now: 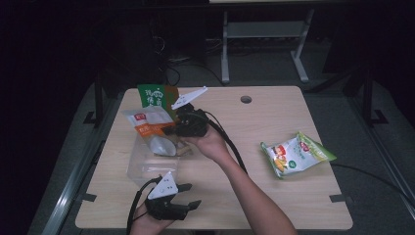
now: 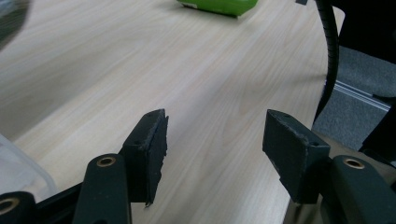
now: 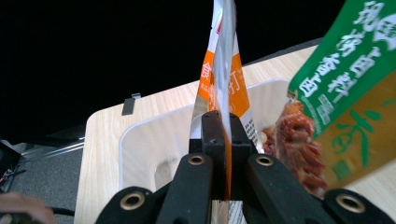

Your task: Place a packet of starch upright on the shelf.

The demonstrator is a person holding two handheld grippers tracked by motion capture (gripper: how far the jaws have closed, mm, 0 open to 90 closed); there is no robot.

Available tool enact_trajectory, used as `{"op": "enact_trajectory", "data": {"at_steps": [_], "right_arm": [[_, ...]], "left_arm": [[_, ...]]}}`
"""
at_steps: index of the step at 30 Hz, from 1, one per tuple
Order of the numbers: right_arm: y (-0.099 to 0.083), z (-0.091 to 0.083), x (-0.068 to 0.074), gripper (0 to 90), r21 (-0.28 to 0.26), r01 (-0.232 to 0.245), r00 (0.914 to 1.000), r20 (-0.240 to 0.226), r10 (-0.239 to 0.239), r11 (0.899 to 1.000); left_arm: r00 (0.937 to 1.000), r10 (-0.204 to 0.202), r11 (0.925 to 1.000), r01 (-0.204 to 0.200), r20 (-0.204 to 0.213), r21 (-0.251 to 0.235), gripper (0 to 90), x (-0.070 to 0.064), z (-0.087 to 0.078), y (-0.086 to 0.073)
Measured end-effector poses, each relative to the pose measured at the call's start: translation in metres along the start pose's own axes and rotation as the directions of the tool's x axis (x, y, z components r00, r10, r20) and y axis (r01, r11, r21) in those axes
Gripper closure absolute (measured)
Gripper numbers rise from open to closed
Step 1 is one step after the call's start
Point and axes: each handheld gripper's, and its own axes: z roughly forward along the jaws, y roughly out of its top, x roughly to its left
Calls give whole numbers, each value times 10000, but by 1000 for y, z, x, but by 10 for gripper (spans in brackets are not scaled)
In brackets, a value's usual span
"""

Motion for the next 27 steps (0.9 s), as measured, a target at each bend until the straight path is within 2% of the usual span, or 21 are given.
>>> {"op": "enact_trajectory", "data": {"at_steps": [5, 7, 14, 19, 22, 27], "right_arm": [[2, 18, -1, 899, 48, -100, 9998, -162, 101, 9999], [3, 26, -1, 899, -32, -292, 9993, -235, 291, 9996], [1, 47, -4, 899, -74, -463, 9985, -311, 460, 9989], [-7, 62, -9, 898, -90, -780, 9958, -482, 775, 9969], [-13, 70, -11, 898, -31, -735, 9964, -435, 733, 9973], [-25, 73, -15, 896, -160, -936, 9947, -438, 929, 9955]], "left_arm": [[9999, -88, 9999, 88, -50, -64, 394, 0, -1, -1], [9998, -207, 9997, 207, -45, -103, 389, 1, -1, -2], [9999, -125, 9999, 126, -118, 109, 388, 1, -1, -4], [10000, -34, 9999, 35, -36, 124, 390, 0, 1, -5], [9999, -82, 9999, 81, 94, 135, 389, 0, 3, -5], [9999, -7, 9999, 5, 149, 169, 390, -1, 4, -5]]}}
